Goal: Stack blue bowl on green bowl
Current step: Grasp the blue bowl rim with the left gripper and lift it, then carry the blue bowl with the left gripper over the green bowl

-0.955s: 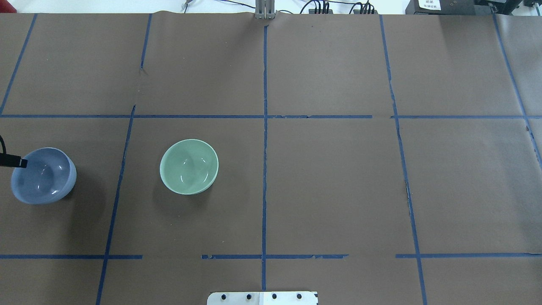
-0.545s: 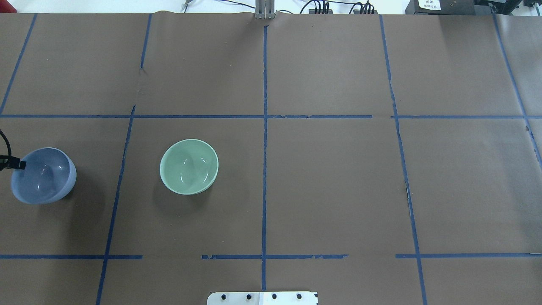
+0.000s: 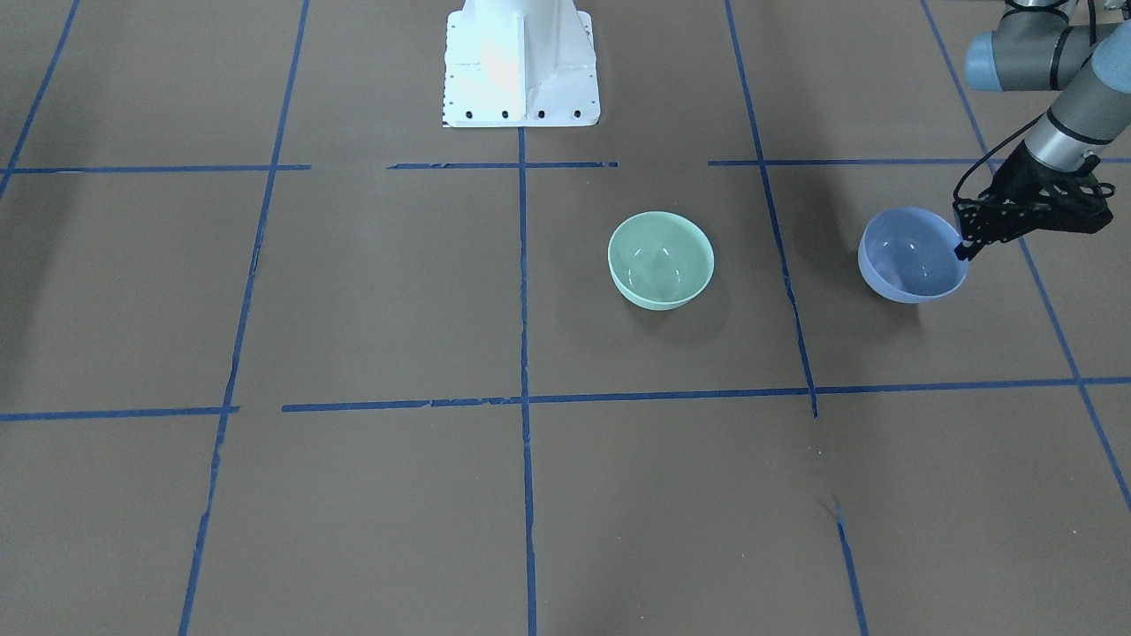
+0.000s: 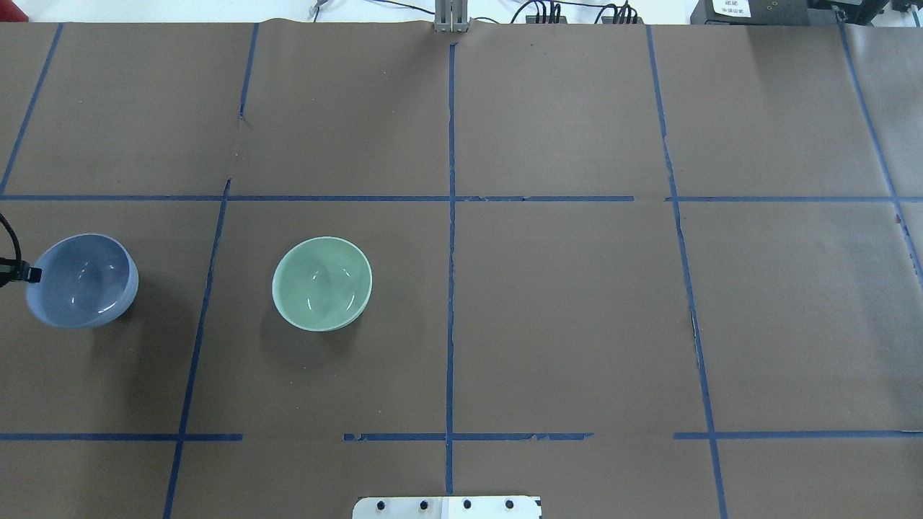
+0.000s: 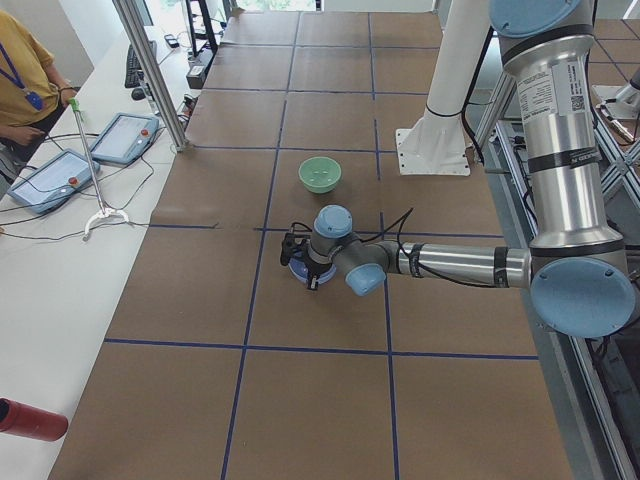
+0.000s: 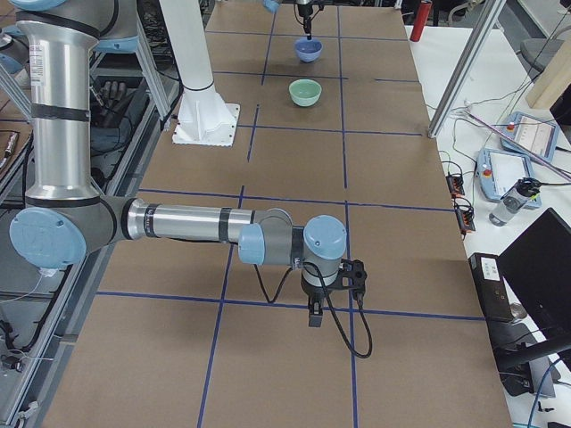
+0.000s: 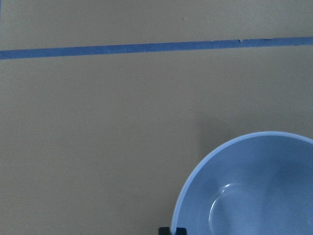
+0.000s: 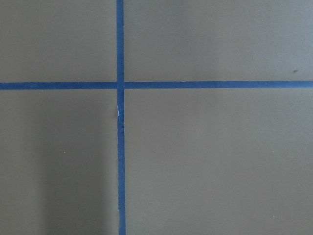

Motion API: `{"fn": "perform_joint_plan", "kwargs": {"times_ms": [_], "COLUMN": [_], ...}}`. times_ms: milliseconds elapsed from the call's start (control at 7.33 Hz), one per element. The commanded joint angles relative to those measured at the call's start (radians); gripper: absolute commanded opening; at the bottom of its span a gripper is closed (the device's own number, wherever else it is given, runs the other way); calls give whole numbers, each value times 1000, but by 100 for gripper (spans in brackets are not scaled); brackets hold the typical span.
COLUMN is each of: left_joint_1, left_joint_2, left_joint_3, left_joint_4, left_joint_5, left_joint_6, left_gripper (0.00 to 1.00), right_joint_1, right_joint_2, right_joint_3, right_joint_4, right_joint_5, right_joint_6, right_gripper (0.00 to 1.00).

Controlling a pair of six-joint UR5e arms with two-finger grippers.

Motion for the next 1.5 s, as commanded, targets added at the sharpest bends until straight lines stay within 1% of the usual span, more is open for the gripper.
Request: {"fn": "perform_joint_plan", "kwargs": {"times_ms": [0, 136, 273, 409, 545, 818, 1091, 1364], "left_joint_1": [-6, -7, -1, 73, 159, 293, 347, 370], "left_joint_2": [-22, -87, -186, -247, -296, -373, -430, -473], "left_joint_3": [-214, -340, -386, -392, -380, -326, -279, -228], "left_joint_4": [273, 492, 607, 625, 626, 625, 620, 617], "left_joint_5": [-19, -10, -5, -1, 60, 139, 160, 170], "left_joint_6": [-1, -32, -157, -297, -409, -561, -614, -636], "left_gripper": [0, 0, 0, 0, 0, 0, 0, 0], "right_joint_1": [0, 0, 0, 0, 0, 0, 0, 0], "right_joint_2": [0, 0, 0, 0, 0, 0, 0, 0], "right_joint_3": [0, 0, 0, 0, 0, 0, 0, 0], "right_joint_4": [-2, 0, 0, 0, 0, -2, 0, 0], "right_joint_5": [0, 0, 0, 0, 1, 0, 0, 1], "right_joint_6": [0, 0, 0, 0, 0, 0, 0, 0], "right_gripper": [100, 100, 100, 100, 100, 100, 100, 100]}}
